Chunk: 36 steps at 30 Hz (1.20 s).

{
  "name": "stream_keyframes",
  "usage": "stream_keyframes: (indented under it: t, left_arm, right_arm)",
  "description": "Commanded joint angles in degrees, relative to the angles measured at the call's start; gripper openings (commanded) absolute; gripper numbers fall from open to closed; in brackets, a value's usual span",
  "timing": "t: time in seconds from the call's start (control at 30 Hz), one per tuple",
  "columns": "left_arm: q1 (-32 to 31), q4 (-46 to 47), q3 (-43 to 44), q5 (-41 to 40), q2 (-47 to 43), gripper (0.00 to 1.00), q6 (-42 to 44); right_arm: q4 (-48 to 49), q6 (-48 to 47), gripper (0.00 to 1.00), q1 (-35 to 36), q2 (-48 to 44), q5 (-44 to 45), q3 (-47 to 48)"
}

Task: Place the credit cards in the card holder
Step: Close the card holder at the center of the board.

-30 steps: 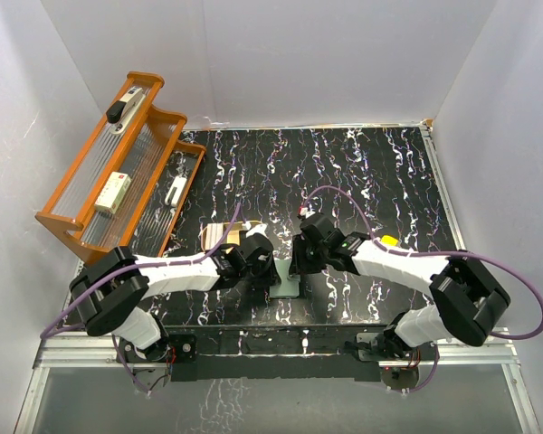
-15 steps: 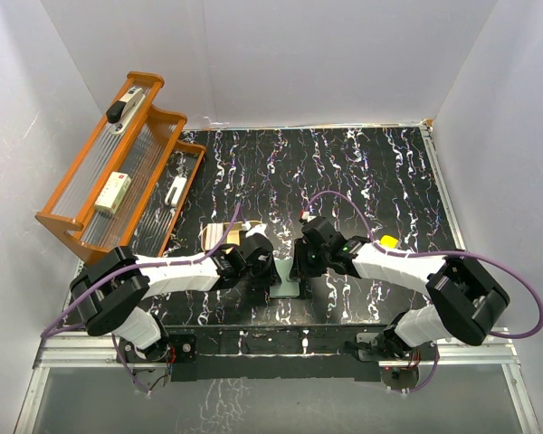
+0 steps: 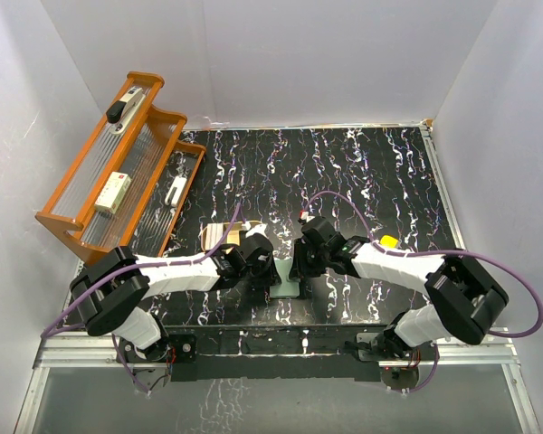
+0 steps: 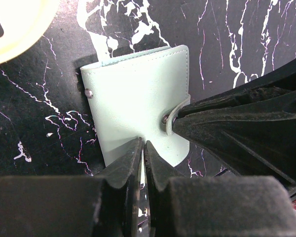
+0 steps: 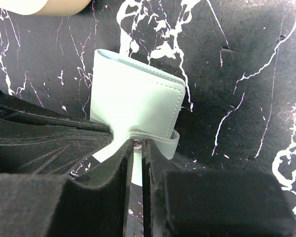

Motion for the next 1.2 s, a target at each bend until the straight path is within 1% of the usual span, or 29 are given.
stream_keyframes:
  t: [0.0,0.37,0.67,0.97,1.17]
  left_arm:
    - [-0.3,-1.2,-1.0,-0.2,0.1,0.05,-0.3]
    - [-0.3,-0.1,-0.9,0.4,1.0,0.05,-0.3]
    - [-0.3,0.3,-0.8,0.7,1.5,0.04,-0.4]
    - [-0.3,0.1,-1.2,0.3,1.0,0.04,-0.6]
    - [-0.3,0.3,-1.5,0.3,0.8,0.04,-0.8]
  right_arm:
    - [2.8,-0.3,0.1,0.0,1.0,-0.3,0.3]
    - [4.7,0.4,0.11,0.1,2.0,-1.9,0.8]
    - [3.9,0.4,0.12,0.1,2.8,-1.5,2.2]
    - [1.1,2.0,0.13,0.1,-2.8,2.3,2.2]
    - [1.3,2.3,0.14,0.1,-2.5,2.4,1.0]
